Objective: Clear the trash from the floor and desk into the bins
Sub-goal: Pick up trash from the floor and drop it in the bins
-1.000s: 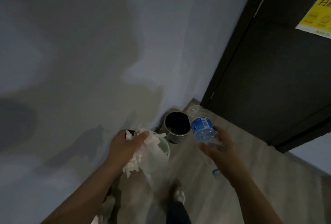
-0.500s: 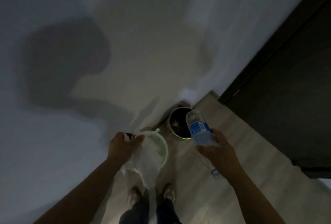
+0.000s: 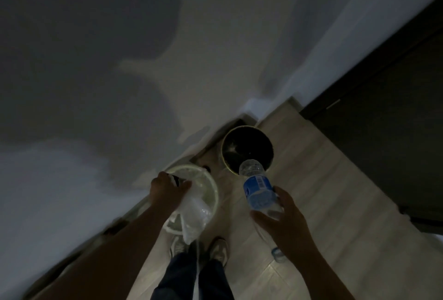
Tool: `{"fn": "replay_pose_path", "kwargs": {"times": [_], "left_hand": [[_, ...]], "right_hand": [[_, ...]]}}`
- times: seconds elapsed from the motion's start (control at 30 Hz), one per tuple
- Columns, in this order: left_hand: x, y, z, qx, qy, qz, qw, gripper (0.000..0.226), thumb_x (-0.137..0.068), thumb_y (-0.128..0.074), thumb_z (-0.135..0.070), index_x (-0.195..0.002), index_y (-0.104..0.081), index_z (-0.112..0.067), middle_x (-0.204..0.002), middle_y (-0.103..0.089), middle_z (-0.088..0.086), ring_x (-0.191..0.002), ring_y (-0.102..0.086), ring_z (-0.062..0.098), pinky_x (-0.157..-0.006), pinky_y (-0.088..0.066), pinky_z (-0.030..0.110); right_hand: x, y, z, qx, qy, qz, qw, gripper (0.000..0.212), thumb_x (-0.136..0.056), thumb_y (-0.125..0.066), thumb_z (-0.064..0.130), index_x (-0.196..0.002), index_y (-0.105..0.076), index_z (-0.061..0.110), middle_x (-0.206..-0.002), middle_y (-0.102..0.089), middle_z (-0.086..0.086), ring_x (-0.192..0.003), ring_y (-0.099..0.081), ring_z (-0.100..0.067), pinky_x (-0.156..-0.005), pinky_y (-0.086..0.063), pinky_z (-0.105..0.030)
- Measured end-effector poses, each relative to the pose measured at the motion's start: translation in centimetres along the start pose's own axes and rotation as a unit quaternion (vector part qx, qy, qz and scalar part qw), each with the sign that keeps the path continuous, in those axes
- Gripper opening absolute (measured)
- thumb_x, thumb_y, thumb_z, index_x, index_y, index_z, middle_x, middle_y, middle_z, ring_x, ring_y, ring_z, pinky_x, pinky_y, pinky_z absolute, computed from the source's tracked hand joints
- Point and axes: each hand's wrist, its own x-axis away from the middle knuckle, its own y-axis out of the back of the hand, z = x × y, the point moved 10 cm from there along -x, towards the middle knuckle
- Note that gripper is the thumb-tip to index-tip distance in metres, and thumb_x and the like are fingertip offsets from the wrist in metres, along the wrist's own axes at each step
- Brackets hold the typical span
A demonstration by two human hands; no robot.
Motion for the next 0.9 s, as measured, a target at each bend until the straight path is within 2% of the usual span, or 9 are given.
{"fn": "replay_pose_path", "kwargs": {"times": [0.17, 0.23, 0.37, 0.5, 0.6, 0.7, 0.8, 0.9], "left_hand": [[-3.2, -3.3, 0.9, -0.039, 0.002, 0.019, 0.999, 0.066, -0.082, -0.069, -0.039, -0.128, -0.042, -0.001, -0.127, -0.044, 0.022, -0.111, -0.05, 0.039, -0.09, -0.044, 0.04], [-4.2, -4.5, 1.4, -0.023, 0.01, 0.039, 0.999, 0.073, -0.082, -0.069, -0.041, -0.136, -0.035, -0.005, -0.133, -0.038, 0.022, -0.114, -0.048, 0.04, -0.091, -0.044, 0.041], [-5.6, -6.2, 2.6, -0.022, 0.036, 0.072, 0.996, 0.069, -0.085, -0.065, -0.042, -0.136, -0.037, -0.006, -0.136, -0.04, 0.022, -0.121, -0.045, 0.039, -0.097, -0.04, 0.042], [-5.5, -6.6, 2.4, -0.086, -0.001, 0.097, 0.992, 0.042, -0.091, -0.058, -0.034, -0.121, -0.057, -0.004, -0.123, -0.059, 0.018, -0.114, -0.055, 0.032, -0.088, -0.041, 0.03], [-4.5, -7.5, 1.9, -0.131, -0.043, 0.148, 0.979, 0.03, -0.095, -0.051, -0.025, -0.112, -0.062, -0.003, -0.119, -0.061, 0.013, -0.11, -0.056, 0.026, -0.075, -0.033, 0.022], [-4.0, -7.3, 2.0, -0.131, -0.062, 0.15, 0.978, 0.03, -0.092, -0.057, -0.025, -0.116, -0.061, -0.007, -0.118, -0.062, 0.011, -0.109, -0.056, 0.025, -0.076, -0.034, 0.022], [-3.5, -7.0, 1.5, -0.131, -0.089, 0.155, 0.975, 0.03, -0.09, -0.061, -0.024, -0.114, -0.061, -0.007, -0.113, -0.064, 0.01, -0.105, -0.057, 0.023, -0.077, -0.036, 0.022], [-3.4, -6.3, 0.8, -0.13, -0.112, 0.159, 0.972, 0.029, -0.089, -0.062, -0.022, -0.113, -0.061, -0.007, -0.111, -0.065, 0.008, -0.098, -0.058, 0.018, -0.075, -0.036, 0.02]], "right_hand": [[-2.7, -0.9, -2.6, -0.007, -0.021, 0.003, 1.0, 0.078, -0.077, -0.078, 0.024, -0.142, -0.034, 0.028, -0.118, -0.042, 0.016, -0.102, -0.052, -0.011, -0.072, -0.042, -0.018], [-3.6, -1.3, -3.5, -0.001, -0.025, 0.01, 1.0, 0.079, -0.077, -0.078, 0.026, -0.142, -0.033, 0.028, -0.119, -0.043, 0.015, -0.103, -0.052, -0.01, -0.071, -0.041, -0.017], [-4.8, -1.7, -5.0, 0.016, -0.029, 0.008, 0.999, 0.082, -0.076, -0.078, 0.027, -0.143, -0.032, 0.028, -0.137, -0.046, 0.005, -0.105, -0.051, -0.01, -0.073, -0.041, -0.018], [-5.8, -1.9, -6.1, 0.03, -0.037, 0.008, 0.999, 0.083, -0.076, -0.079, 0.026, -0.144, -0.032, 0.025, -0.141, -0.046, 0.0, -0.103, -0.051, -0.012, -0.075, -0.043, -0.019], [-6.7, -2.1, -6.4, 0.047, -0.049, 0.011, 0.998, 0.082, -0.076, -0.079, 0.025, -0.144, -0.033, 0.022, -0.138, -0.047, -0.003, -0.103, -0.051, -0.012, -0.082, -0.045, -0.027], [-8.1, -2.5, -6.4, 0.062, -0.055, 0.011, 0.996, 0.079, -0.075, -0.08, 0.023, -0.141, -0.036, 0.017, -0.127, -0.053, -0.004, -0.101, -0.052, -0.012, -0.082, -0.046, -0.027], [-10.2, -2.9, -5.8, 0.103, -0.052, 0.008, 0.993, 0.074, -0.075, -0.08, 0.024, -0.136, -0.041, 0.013, -0.108, -0.054, 0.0, -0.088, -0.051, -0.01, -0.069, -0.041, -0.02], [-13.2, -3.0, -4.1, 0.131, -0.043, -0.012, 0.99, 0.07, -0.077, -0.078, 0.032, -0.134, -0.043, 0.011, -0.118, -0.059, -0.01, -0.093, -0.055, -0.019, -0.073, -0.041, -0.026]]}}
